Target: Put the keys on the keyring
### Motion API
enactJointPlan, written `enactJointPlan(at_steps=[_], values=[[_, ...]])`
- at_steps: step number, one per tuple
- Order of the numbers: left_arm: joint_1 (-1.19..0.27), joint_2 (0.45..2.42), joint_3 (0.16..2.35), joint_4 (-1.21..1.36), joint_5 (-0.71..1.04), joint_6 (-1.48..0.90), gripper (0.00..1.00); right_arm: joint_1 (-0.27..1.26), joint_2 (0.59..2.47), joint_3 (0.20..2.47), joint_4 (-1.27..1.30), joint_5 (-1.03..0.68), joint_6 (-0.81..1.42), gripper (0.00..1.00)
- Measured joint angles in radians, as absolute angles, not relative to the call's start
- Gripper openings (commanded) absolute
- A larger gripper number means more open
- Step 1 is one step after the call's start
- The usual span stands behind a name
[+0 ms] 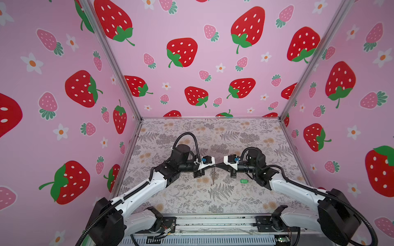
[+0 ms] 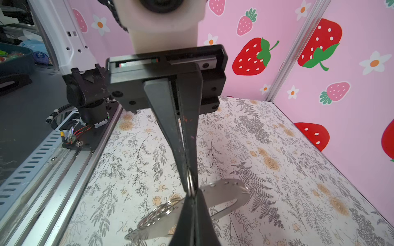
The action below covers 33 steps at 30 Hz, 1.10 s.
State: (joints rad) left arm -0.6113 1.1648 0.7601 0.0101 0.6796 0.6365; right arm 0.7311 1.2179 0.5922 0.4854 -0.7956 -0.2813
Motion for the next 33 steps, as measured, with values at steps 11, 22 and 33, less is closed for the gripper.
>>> enactJointPlan(at_steps=[11,22,33], values=[[-0.642,1.122,0.788,-0.141,0.418,0.728,0.35,0.731,1.222,0.714,0.236,-0.714,-0.335,0.00],[-0.719,1.096,0.830,-0.149,0.262,0.763,0.29,0.731,1.262,0.774,0.076,-0.672,-0.362,0.00],[-0.734,1.151,0.862,-0.147,0.292,0.758,0.23,0.731,1.266,0.786,0.051,-0.670,-0.363,0.00]])
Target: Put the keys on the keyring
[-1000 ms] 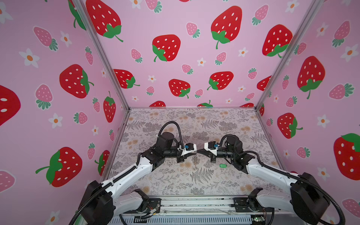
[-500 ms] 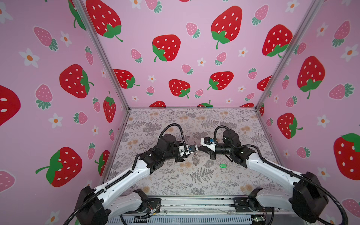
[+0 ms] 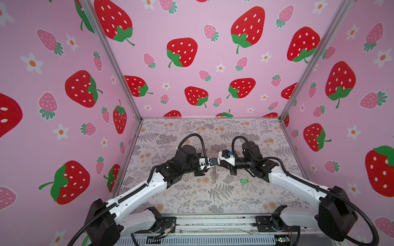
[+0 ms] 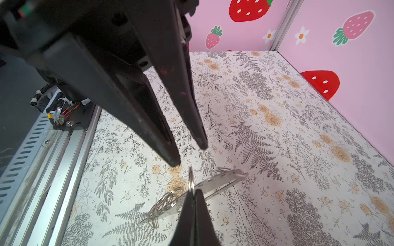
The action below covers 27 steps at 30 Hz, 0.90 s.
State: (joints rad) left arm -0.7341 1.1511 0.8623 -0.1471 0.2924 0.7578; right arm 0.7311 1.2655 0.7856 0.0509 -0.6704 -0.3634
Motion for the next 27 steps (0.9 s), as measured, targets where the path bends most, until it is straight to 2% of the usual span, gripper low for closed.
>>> enactJointPlan(at_steps=[13,21,23,27], values=[[-0.744,1.211,0.889,-0.151,0.301,0.736,0.23,0.731,1.265,0.786,0.065,-0.670,-0.363,0.00],[-0.746,1.223,0.901,-0.162,0.297,0.736,0.10,0.731,1.262,0.784,0.074,-0.670,-0.361,0.00],[-0.746,1.223,0.902,-0.162,0.299,0.737,0.01,0.731,1.262,0.783,0.074,-0.670,-0.360,0.00],[-0.746,1.223,0.904,-0.160,0.304,0.734,0.00,0.731,1.255,0.779,0.074,-0.663,-0.362,0.14]])
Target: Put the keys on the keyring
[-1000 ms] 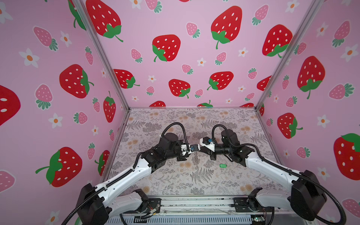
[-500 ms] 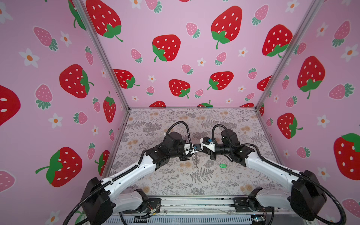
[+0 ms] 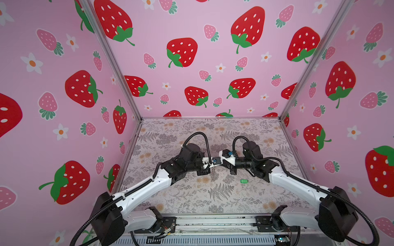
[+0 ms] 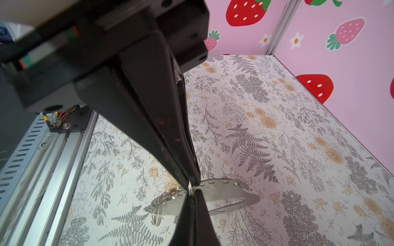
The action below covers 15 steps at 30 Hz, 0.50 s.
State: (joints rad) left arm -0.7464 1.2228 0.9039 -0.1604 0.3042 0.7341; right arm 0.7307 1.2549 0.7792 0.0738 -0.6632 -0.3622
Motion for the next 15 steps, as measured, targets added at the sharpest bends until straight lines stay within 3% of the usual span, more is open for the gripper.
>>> enactJointPlan(at_steps=[2,5,15], values=[[-0.743,1.223,0.904,-0.162,0.321,0.725,0.00,0.730,1.236,0.771,0.078,-0.645,-0.377,0.24],[-0.723,1.223,0.904,-0.155,0.386,0.697,0.00,0.722,1.189,0.744,0.086,-0.617,-0.403,0.32],[-0.599,1.221,0.832,0.075,0.651,0.503,0.00,0.684,1.083,0.644,0.170,-0.636,-0.403,0.32]])
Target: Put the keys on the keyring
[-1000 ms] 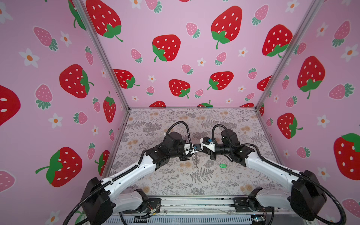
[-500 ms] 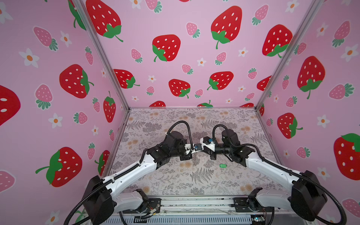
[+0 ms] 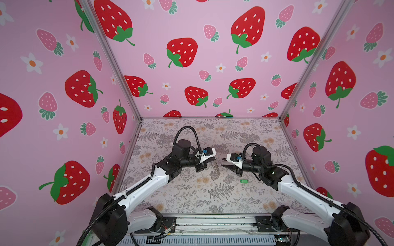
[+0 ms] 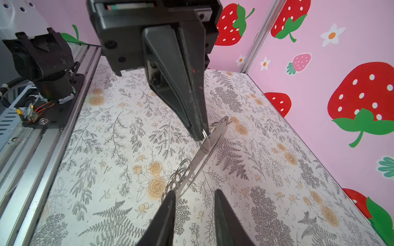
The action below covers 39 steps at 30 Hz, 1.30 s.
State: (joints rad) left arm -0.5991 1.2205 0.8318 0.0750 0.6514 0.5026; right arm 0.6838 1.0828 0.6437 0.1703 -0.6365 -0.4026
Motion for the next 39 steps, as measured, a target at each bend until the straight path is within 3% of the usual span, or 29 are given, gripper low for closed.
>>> enactJointPlan(at_steps=[19,39], values=[[-0.599,1.262,0.827,0.276,0.810,0.413,0.00,0.678,1.085,0.636,0.366,-0.690,-0.275,0.22],[-0.593,1.267,0.827,0.285,0.839,0.421,0.00,0.662,1.085,0.621,0.403,-0.736,-0.232,0.00]])
